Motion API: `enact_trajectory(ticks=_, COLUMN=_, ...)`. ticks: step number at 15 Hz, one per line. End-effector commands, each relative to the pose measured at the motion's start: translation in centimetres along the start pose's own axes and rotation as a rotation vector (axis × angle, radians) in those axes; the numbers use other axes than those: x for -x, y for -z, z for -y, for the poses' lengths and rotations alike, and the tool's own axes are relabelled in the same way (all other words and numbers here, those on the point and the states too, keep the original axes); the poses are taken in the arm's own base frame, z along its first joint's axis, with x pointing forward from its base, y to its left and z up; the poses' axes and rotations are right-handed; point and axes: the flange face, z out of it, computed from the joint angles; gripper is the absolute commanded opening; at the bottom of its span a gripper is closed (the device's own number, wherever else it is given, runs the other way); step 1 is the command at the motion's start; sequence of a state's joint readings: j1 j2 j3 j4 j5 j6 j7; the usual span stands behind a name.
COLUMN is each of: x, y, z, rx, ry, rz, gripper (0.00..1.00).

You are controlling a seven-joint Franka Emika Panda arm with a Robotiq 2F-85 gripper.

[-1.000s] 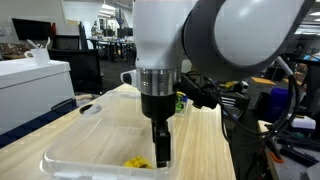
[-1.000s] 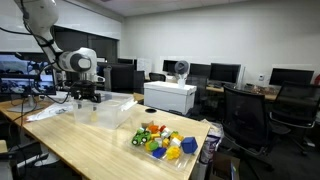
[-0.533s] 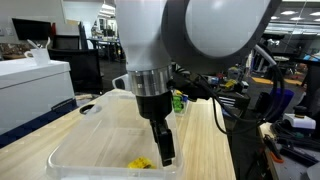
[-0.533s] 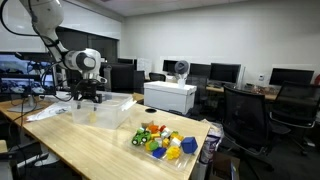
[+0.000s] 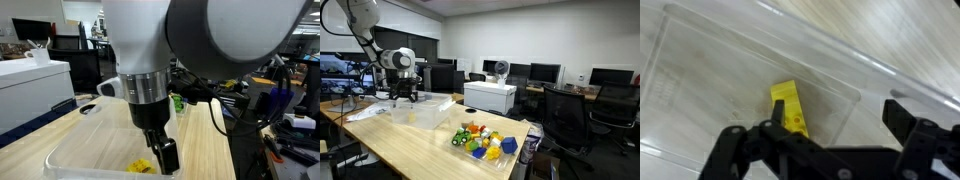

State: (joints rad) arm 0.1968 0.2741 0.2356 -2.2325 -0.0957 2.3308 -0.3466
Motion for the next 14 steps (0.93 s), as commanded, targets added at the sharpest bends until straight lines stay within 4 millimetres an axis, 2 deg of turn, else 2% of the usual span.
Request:
enact_trajectory(ticks=1, x=2.9, y=1.2, z=-0.3, rx=0.020, ry=0.097, rz=0.054, gripper=1.00)
enact_trajectory(ticks=3, x=3.9, y=2.1, z=-0.8, rx=0.068, ry=0.075, rz=0.070, gripper=1.00)
enact_trajectory(ticks=4, x=1.9, y=1.0, z=-0.9, rx=0.034, ry=0.063, rz=0.053, gripper=1.00)
enact_trajectory(ticks=8, x=2.9, y=1.8, z=-1.0, rx=0.053, ry=0.061, rz=0.052, gripper=1.00)
enact_trajectory(ticks=10, x=1.7, y=1.4, z=0.3, rx=0.024, ry=0.178, rz=0.057, gripper=1.00)
enact_trajectory(ticks=12, x=-0.7, y=0.9, z=1.7, rx=0.056, ry=0.332, rz=0.090, gripper=1.00)
enact_trajectory(ticks=14, x=-2.0, y=0.7, z=1.8, rx=0.066, ry=0.399, rz=0.088, gripper=1.00)
